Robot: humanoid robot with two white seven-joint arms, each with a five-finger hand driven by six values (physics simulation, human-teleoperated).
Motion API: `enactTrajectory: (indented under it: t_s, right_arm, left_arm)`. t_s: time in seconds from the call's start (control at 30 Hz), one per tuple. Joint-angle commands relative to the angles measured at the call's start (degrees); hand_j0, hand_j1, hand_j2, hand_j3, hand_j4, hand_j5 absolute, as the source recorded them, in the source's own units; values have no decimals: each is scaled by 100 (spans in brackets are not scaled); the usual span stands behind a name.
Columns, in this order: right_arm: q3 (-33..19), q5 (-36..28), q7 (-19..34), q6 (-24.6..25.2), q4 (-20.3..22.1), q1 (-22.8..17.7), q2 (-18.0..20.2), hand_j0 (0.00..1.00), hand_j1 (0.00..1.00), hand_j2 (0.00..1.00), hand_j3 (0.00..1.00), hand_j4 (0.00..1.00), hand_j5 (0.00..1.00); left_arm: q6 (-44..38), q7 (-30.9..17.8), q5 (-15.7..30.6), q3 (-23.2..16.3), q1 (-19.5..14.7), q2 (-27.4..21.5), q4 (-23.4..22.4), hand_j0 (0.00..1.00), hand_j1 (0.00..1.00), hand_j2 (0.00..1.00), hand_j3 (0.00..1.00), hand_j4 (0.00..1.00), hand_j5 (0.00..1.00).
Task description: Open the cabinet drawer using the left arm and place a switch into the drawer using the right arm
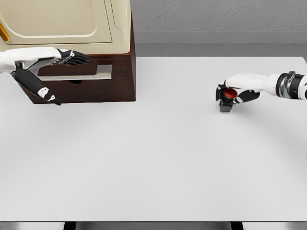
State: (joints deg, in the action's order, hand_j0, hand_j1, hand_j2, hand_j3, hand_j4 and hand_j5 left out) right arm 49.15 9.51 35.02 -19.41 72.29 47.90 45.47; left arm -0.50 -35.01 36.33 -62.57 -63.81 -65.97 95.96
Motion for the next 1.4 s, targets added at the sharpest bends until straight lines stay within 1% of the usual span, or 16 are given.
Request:
enactTrajectory:
  t_s: [0.0, 0.13, 0.27, 0.5, 0.83, 0.9, 1.07, 1.13, 1.3, 1.37]
  right_arm:
    - [-11, -37, -2, -1, 75, 0, 6, 51, 51, 51, 51, 51, 51]
    - [-11, -54, -2, -10, 207, 18, 6, 50, 50, 50, 50, 50, 50]
    - [-2, -63, -2, -10, 514, 70, 15, 50, 50, 50, 50, 50, 50]
    - [24, -63, -2, -1, 831, 88, 15, 50, 50, 50, 50, 50, 50]
    - [24, -72, -2, -1, 875, 141, -3, 50, 50, 50, 50, 50, 50]
    - [42, -81, -2, -1, 875, 202, -108, 50, 50, 50, 50, 50, 50]
    - [68, -81, -2, -1, 1059, 246, -135, 50, 50, 50, 50, 50, 50]
    - [77, -81, -2, -1, 1200, 255, -135, 50, 50, 50, 50, 50, 50]
    - [244, -81, -2, -1, 1323, 290, -152, 50, 50, 50, 50, 50, 50]
    - [261, -81, -2, -1, 1323, 334, -232, 50, 50, 50, 50, 50, 50]
  left_arm:
    - [-2, 1, -11, 8, 0, 67, -69, 100, 100, 100, 100, 100, 100]
    - [-64, 1, -12, 8, -9, 111, -113, 100, 100, 100, 100, 100, 100]
    - [-222, 1, -12, 8, 79, 119, -183, 100, 100, 100, 100, 100, 100]
    - [-231, 1, -12, 8, 114, 190, -350, 100, 100, 100, 100, 100, 100]
    - [-231, 1, -12, 8, 114, 409, -473, 100, 100, 100, 100, 100, 100]
    - [-231, 1, -12, 8, 114, 409, -473, 100, 100, 100, 100, 100, 100]
    - [-231, 1, -12, 16, 123, 409, -464, 100, 100, 100, 100, 100, 100]
    - [-231, 1, -12, 8, 123, 409, -473, 100, 100, 100, 100, 100, 100]
    - [-231, 1, -12, 8, 132, 409, -508, 100, 100, 100, 100, 100, 100]
    - [-231, 1, -12, 8, 167, 409, -508, 100, 100, 100, 100, 100, 100]
